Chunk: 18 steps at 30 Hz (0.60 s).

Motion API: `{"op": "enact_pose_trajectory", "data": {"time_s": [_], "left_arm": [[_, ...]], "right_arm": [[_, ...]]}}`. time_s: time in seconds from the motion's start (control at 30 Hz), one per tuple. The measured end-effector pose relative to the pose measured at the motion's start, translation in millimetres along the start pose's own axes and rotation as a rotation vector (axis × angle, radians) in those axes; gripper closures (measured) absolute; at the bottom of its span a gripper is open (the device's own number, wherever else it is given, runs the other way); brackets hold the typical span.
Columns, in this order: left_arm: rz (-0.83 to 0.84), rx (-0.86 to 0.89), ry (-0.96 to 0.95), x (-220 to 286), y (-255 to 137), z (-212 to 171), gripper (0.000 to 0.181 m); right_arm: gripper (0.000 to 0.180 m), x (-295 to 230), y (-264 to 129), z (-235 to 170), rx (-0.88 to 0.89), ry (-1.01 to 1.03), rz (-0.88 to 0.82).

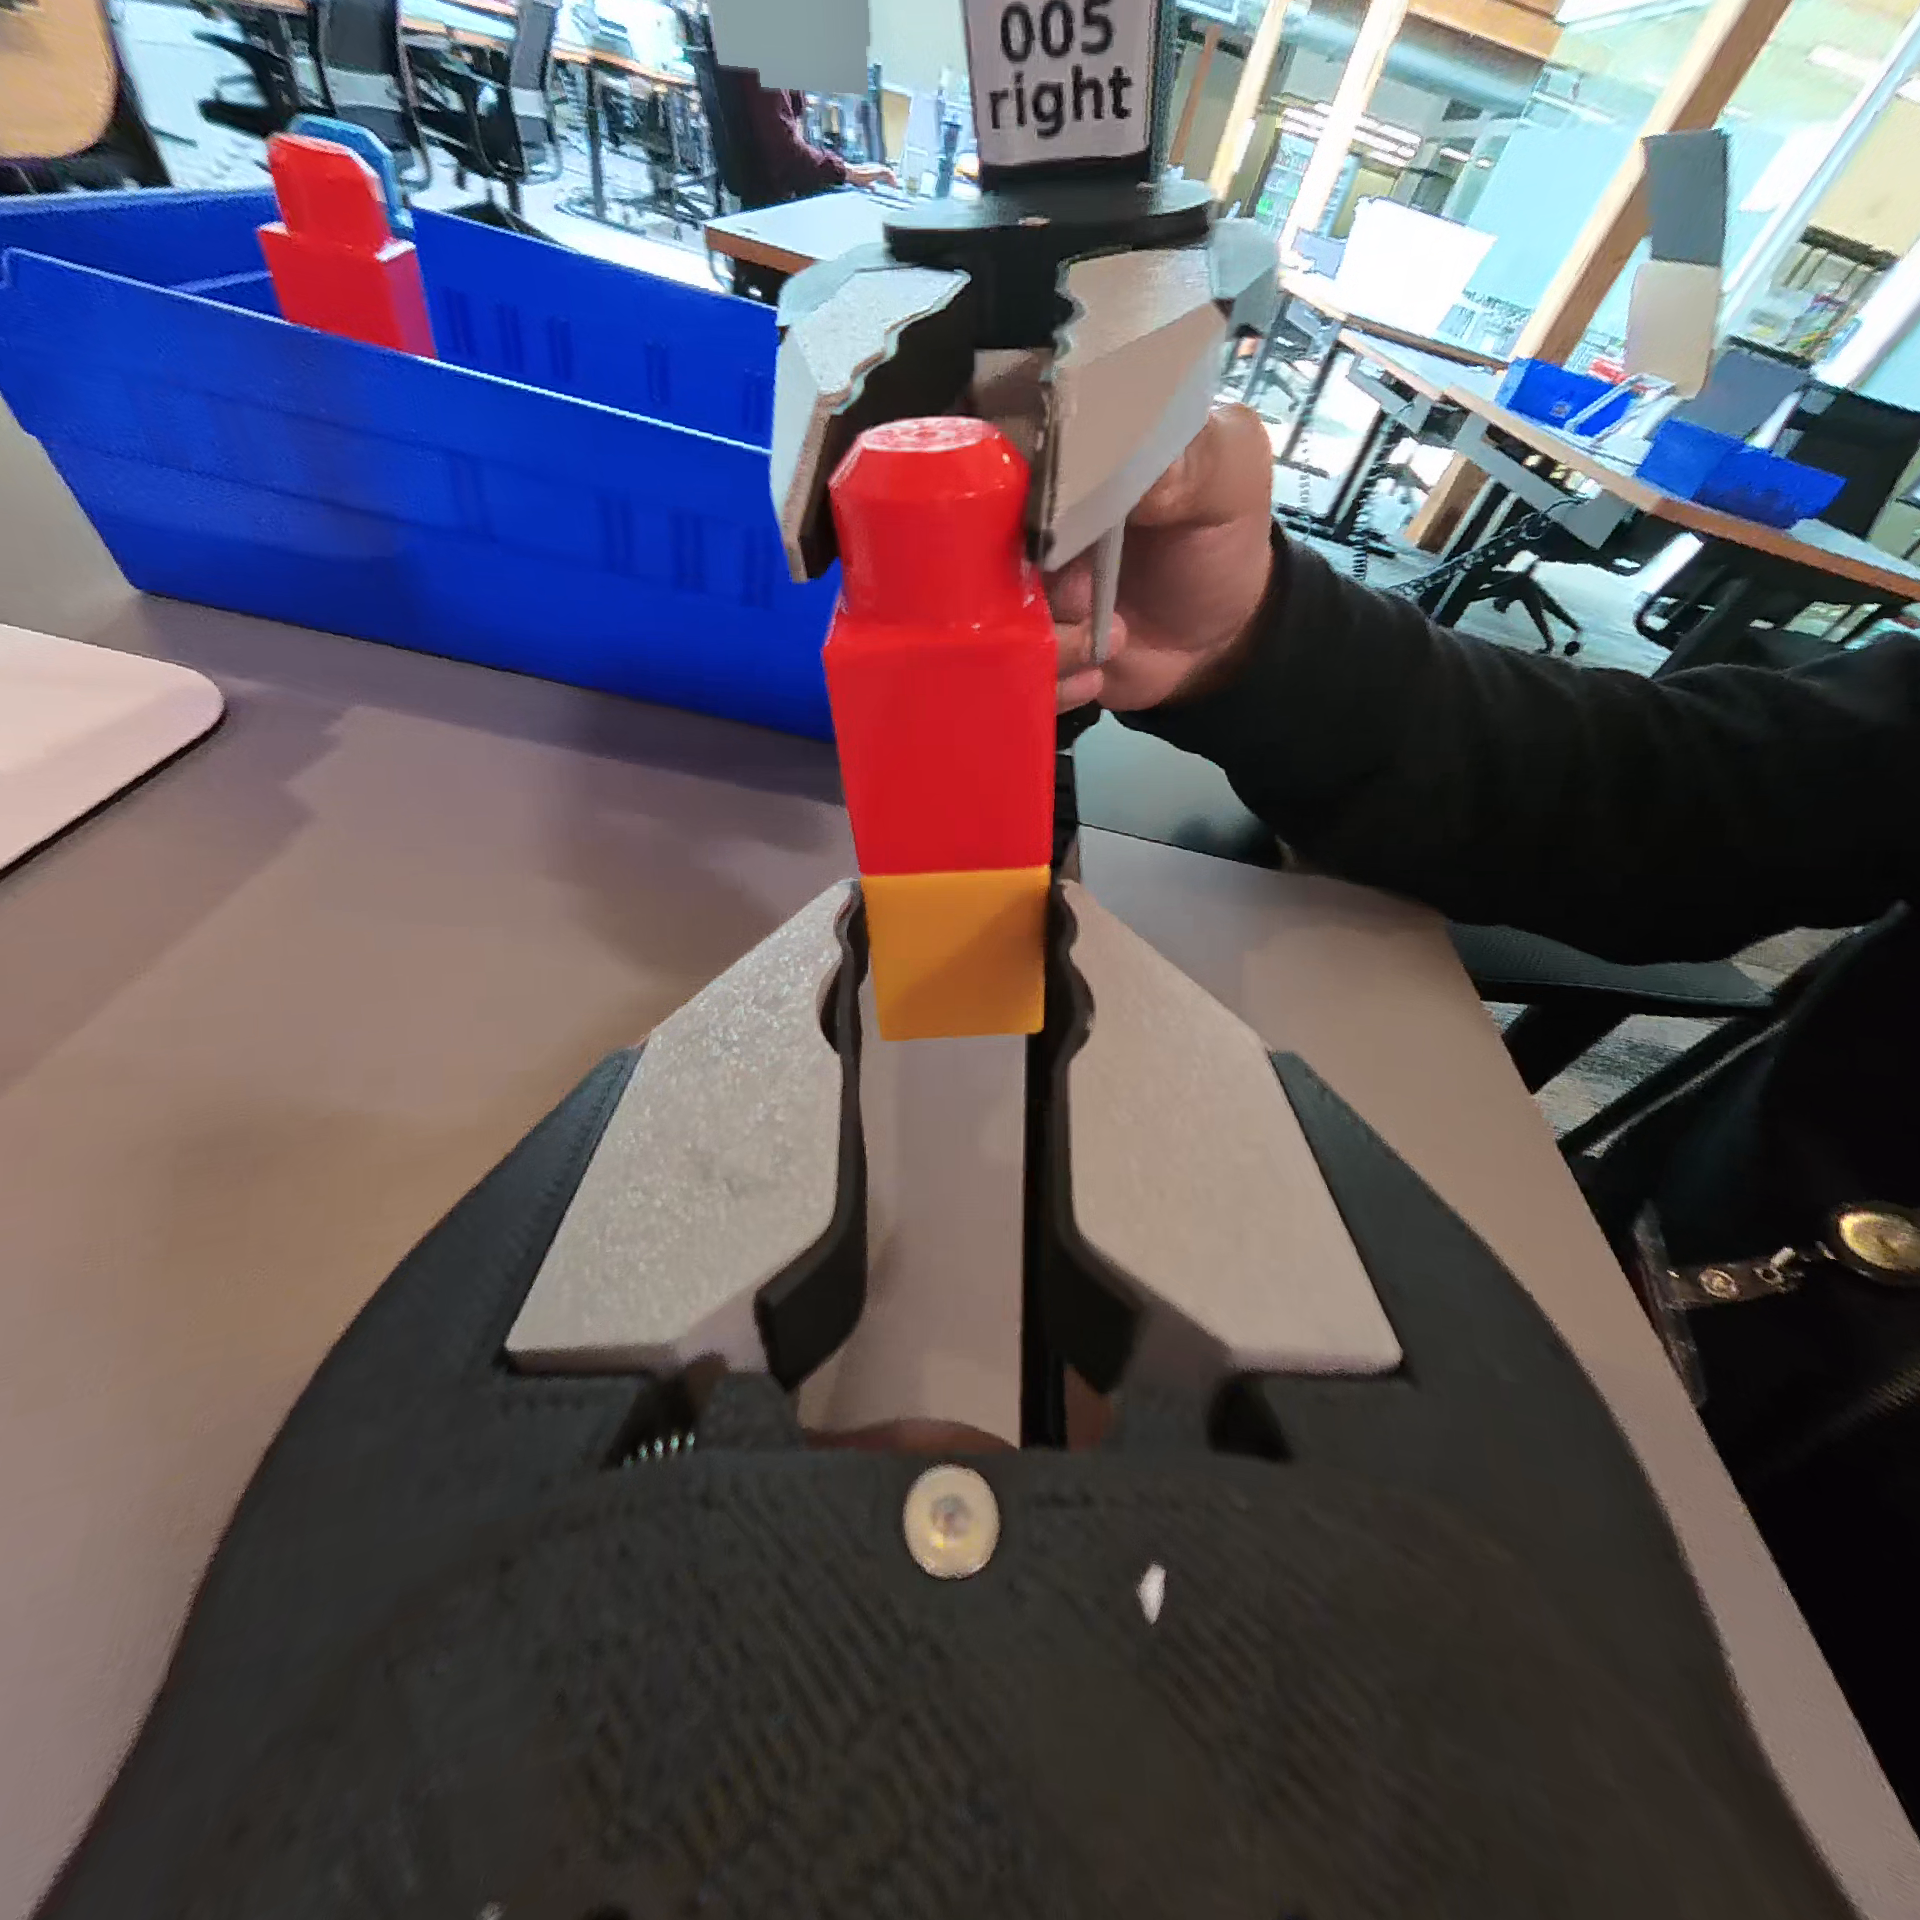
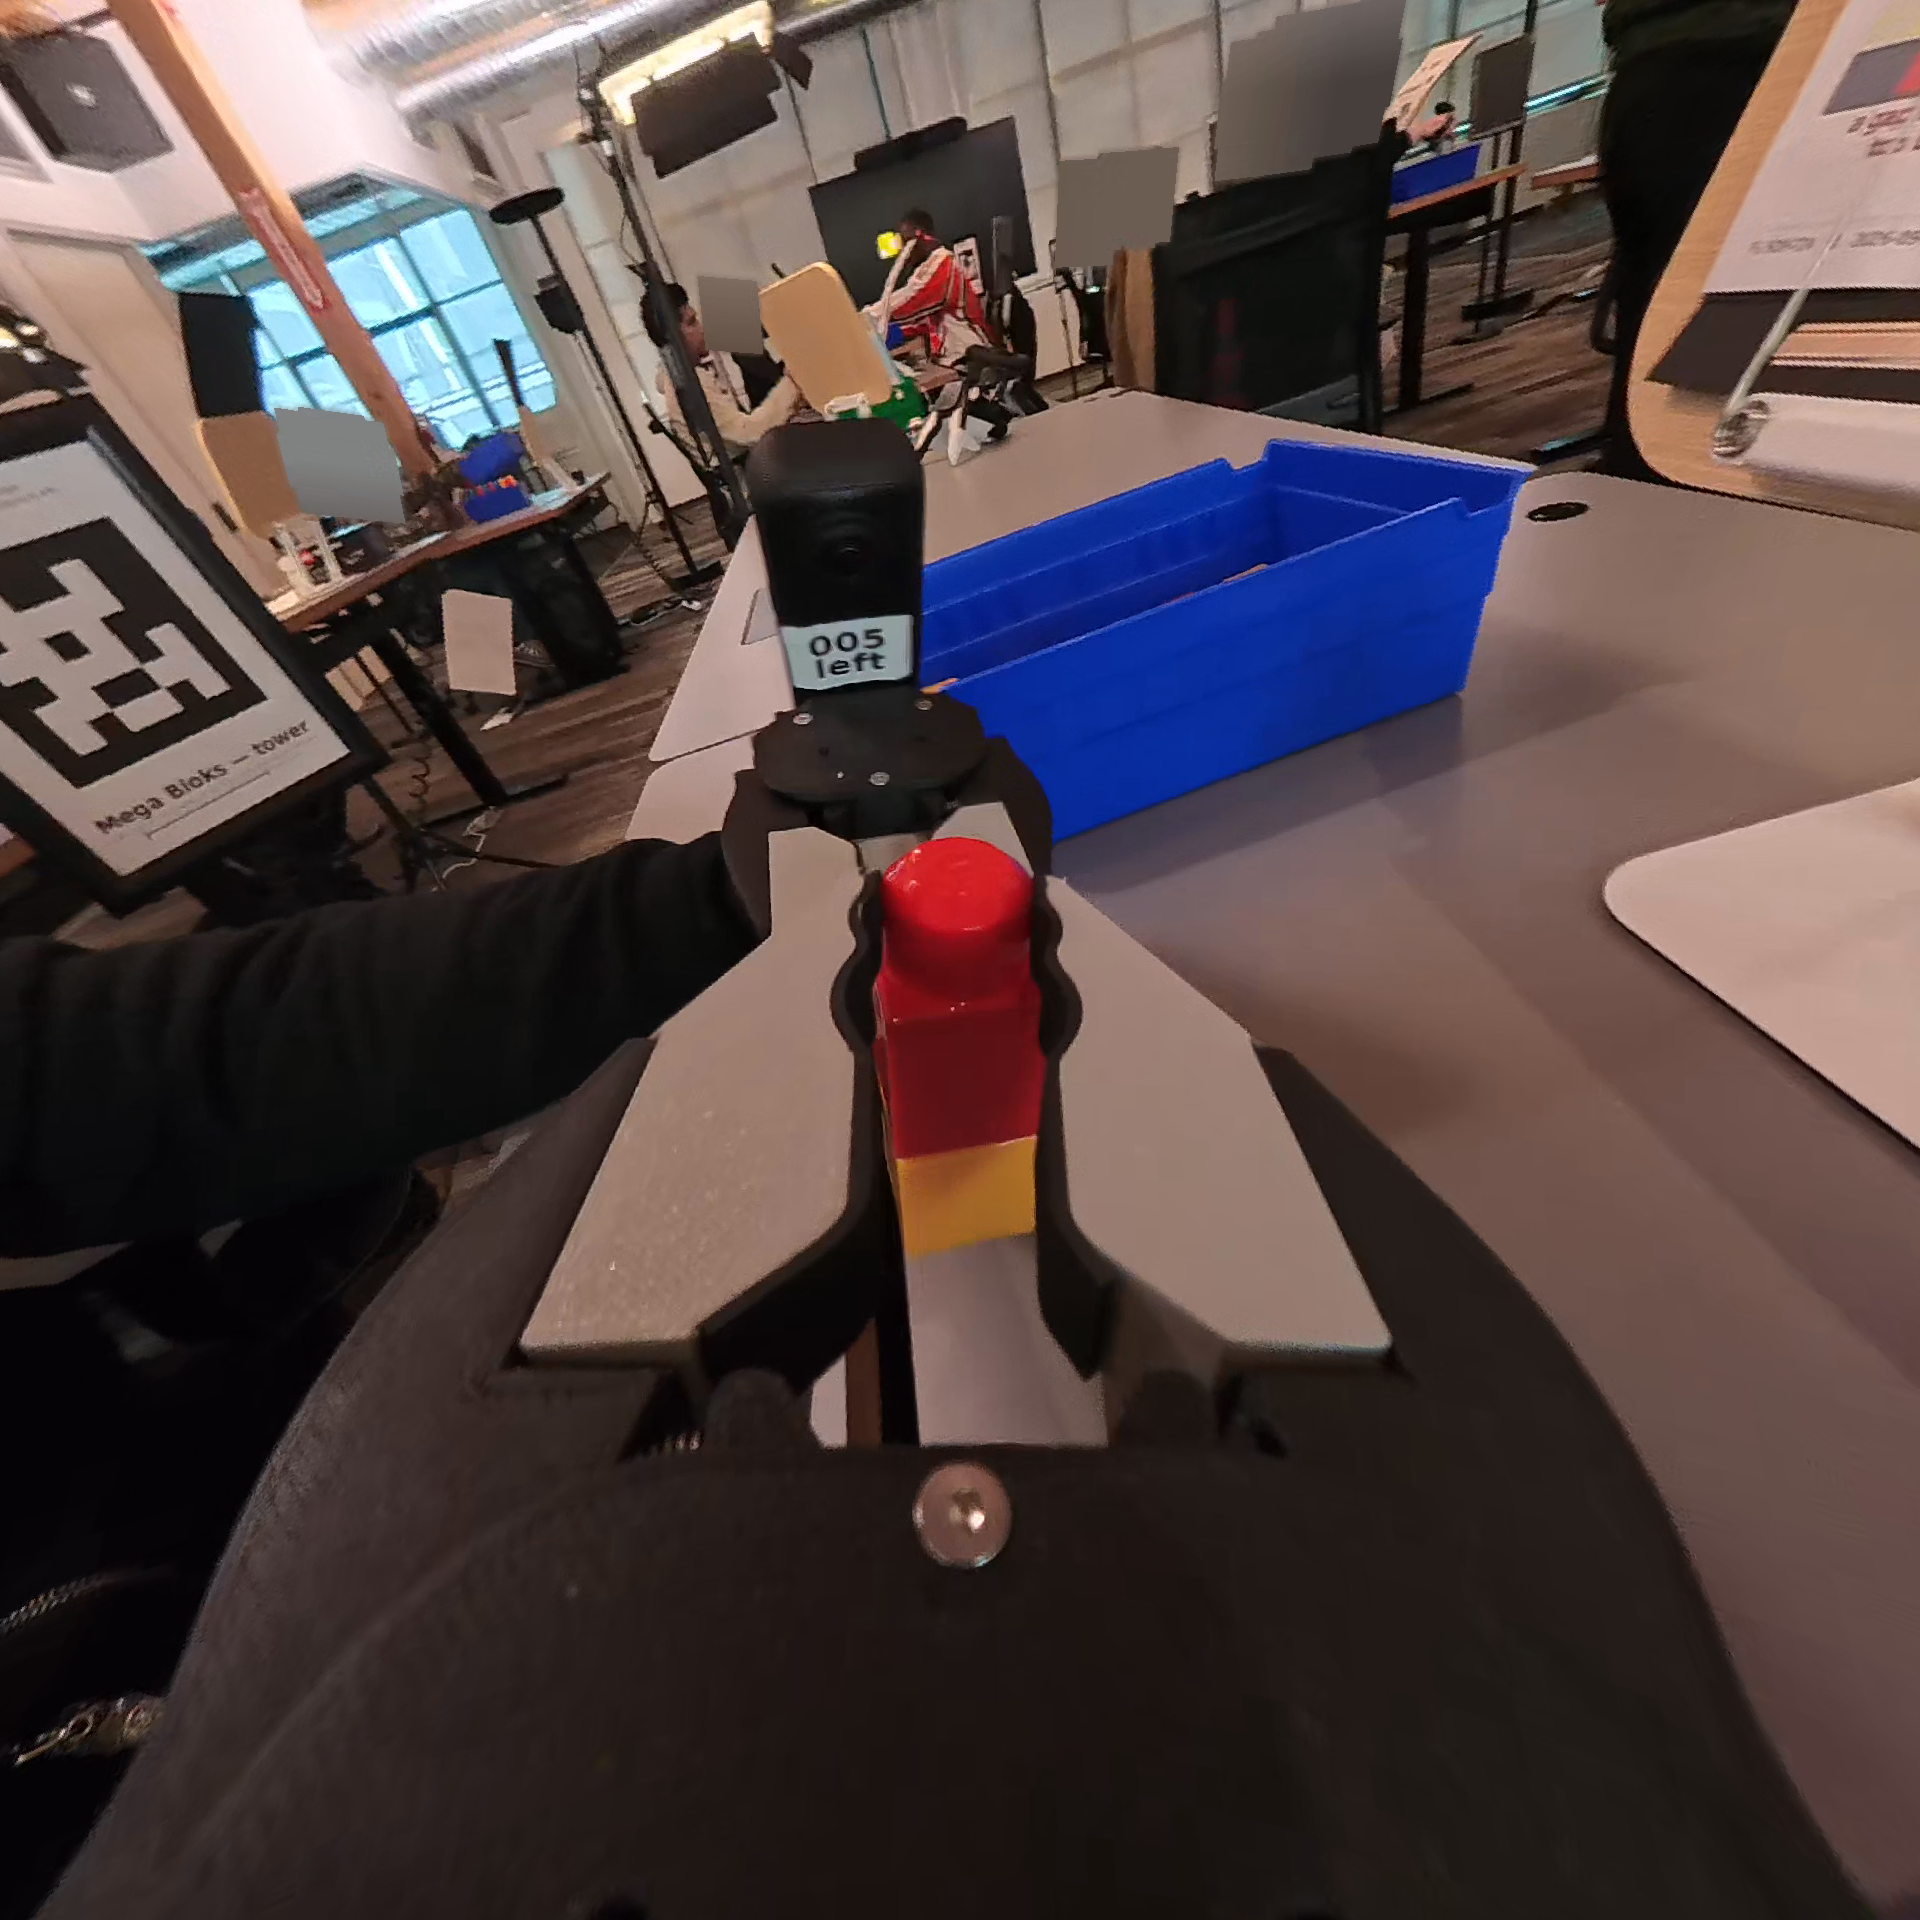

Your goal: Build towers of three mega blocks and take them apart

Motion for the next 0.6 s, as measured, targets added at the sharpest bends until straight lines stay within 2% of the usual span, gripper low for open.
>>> {"op": "enact_pose_trajectory", "data": {"time_s": [0.2, 0.4, 0.6], "left_arm": [[-0.006, 0.024, -0.006, 1.8, 1.0, 3.6, 0.150], [0.075, -0.016, -0.009, -7.2, 11.1, -2.1, 0.149], [0.112, -0.014, -0.012, -11.7, 11.7, -1.3, 0.150]], "right_arm": [[0.154, -2.7, 2.6, 2.8, 0.047, 0.005, 0.038], [0.154, 8.1, 12.6, -1.8, 0.022, -0.009, -0.111], [0.154, 11.4, 11.7, -0.4, 0.038, -0.005, -0.153]]}}
Point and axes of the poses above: each gripper's, where its closed fingertips meet, y out along the fingers, z out of its top, x = y × z across the jaws, the point moved 3 cm from there along -y, back along the fingers, and after that the axes turned 13 degrees about z, right-handed, at the moved point
